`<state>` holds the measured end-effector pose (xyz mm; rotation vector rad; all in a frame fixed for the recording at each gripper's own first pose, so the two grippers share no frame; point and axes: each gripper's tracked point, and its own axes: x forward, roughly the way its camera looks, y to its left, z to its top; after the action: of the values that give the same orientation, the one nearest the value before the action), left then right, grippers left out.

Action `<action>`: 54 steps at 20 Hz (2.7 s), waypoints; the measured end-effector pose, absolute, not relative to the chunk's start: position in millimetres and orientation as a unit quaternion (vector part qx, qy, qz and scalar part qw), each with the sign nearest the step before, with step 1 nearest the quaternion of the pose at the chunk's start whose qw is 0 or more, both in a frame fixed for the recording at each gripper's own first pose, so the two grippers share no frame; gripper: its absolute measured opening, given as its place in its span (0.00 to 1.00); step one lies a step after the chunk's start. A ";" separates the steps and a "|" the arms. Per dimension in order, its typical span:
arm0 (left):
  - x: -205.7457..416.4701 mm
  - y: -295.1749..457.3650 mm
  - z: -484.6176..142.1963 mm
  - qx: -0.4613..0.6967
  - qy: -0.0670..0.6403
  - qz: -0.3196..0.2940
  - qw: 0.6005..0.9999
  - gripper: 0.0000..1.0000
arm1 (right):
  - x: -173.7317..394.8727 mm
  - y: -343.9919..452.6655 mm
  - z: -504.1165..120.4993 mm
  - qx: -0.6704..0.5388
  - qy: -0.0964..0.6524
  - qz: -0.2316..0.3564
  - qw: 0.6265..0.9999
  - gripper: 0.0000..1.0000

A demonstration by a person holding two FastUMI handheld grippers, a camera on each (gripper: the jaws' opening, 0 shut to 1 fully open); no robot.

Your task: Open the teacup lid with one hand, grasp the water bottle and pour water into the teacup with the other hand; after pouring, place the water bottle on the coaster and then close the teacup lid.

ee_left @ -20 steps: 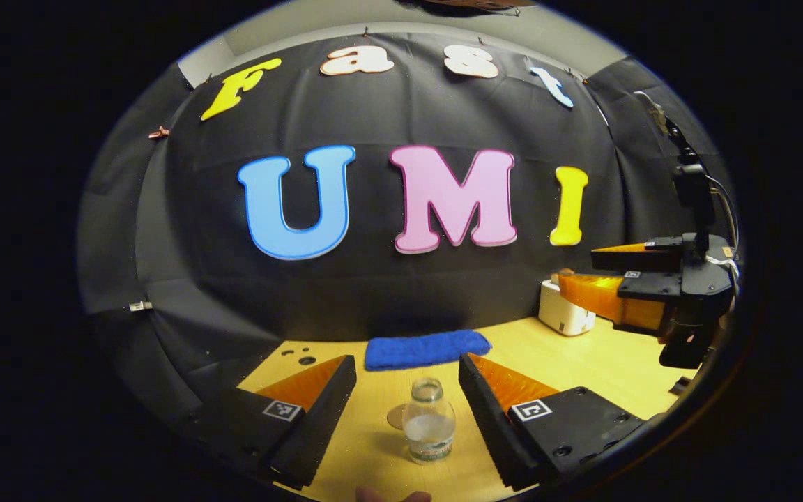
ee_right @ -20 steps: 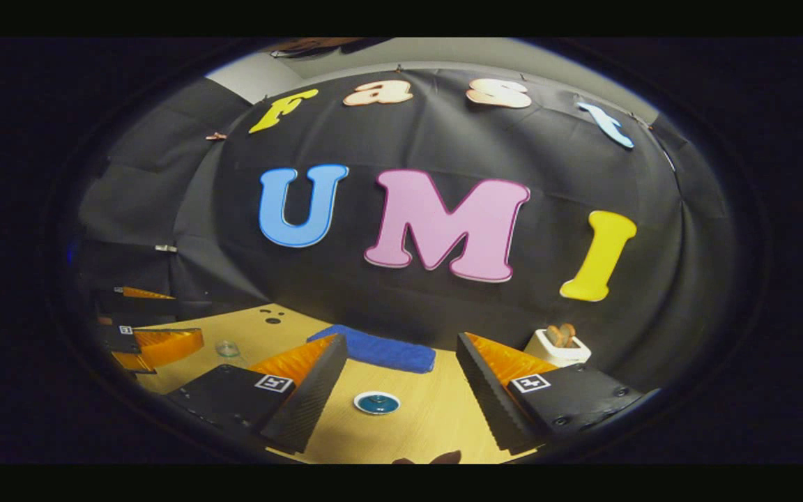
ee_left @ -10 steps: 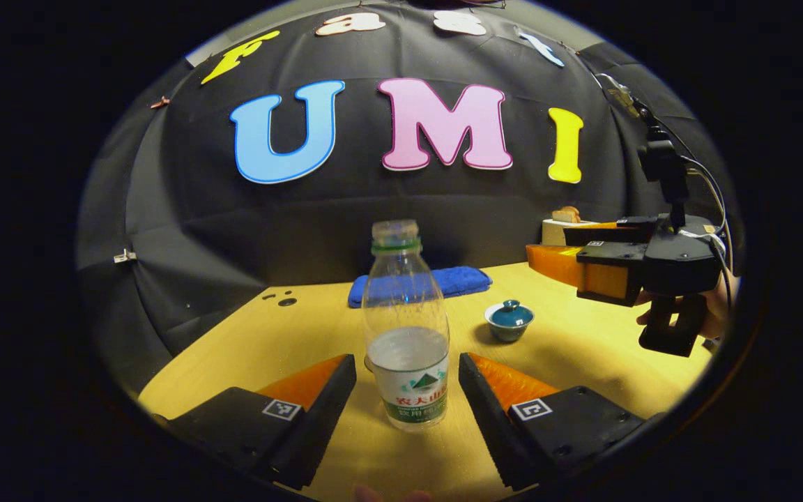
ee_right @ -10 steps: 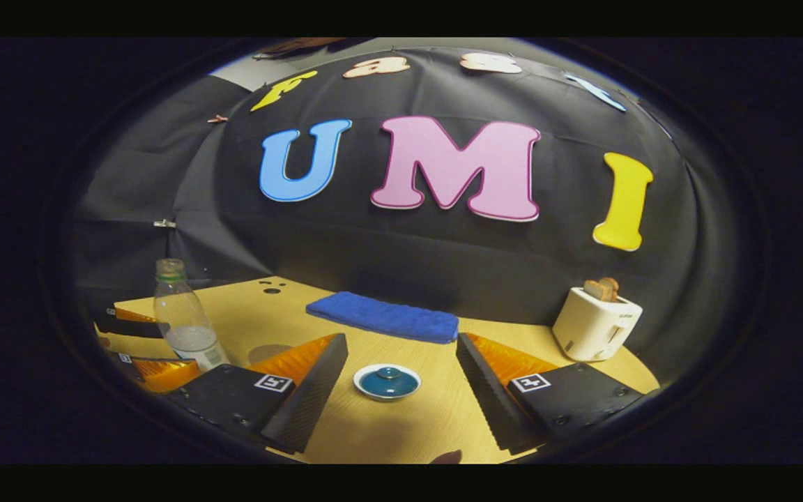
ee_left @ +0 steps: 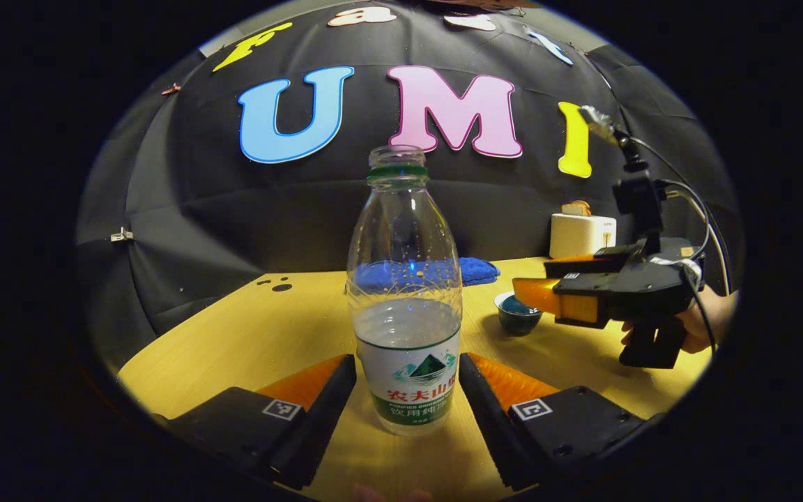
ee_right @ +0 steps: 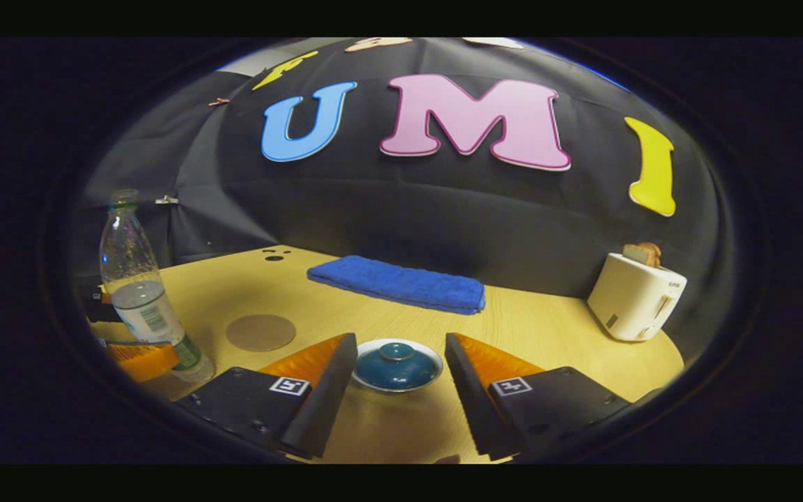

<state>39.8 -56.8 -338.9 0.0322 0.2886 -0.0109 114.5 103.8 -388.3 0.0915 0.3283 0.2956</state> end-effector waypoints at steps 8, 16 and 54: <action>46.0 -55.4 -344.6 0.013 0.154 0.001 0.988 0.94 | 124.4 114.3 -397.3 0.077 0.185 0.175 0.964 0.32; 50.3 -56.0 -346.6 0.017 0.159 0.002 0.987 0.94 | 126.1 86.6 -347.9 0.081 0.120 0.145 0.979 0.29; 208.0 -39.9 -317.4 0.720 0.116 -0.006 0.684 0.73 | 40.5 -82.9 -331.0 0.015 0.093 0.024 0.995 0.33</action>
<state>208.0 -39.9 -317.4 1.6142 0.2606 -0.0131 40.5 -82.9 -331.0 0.0292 0.1853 0.0483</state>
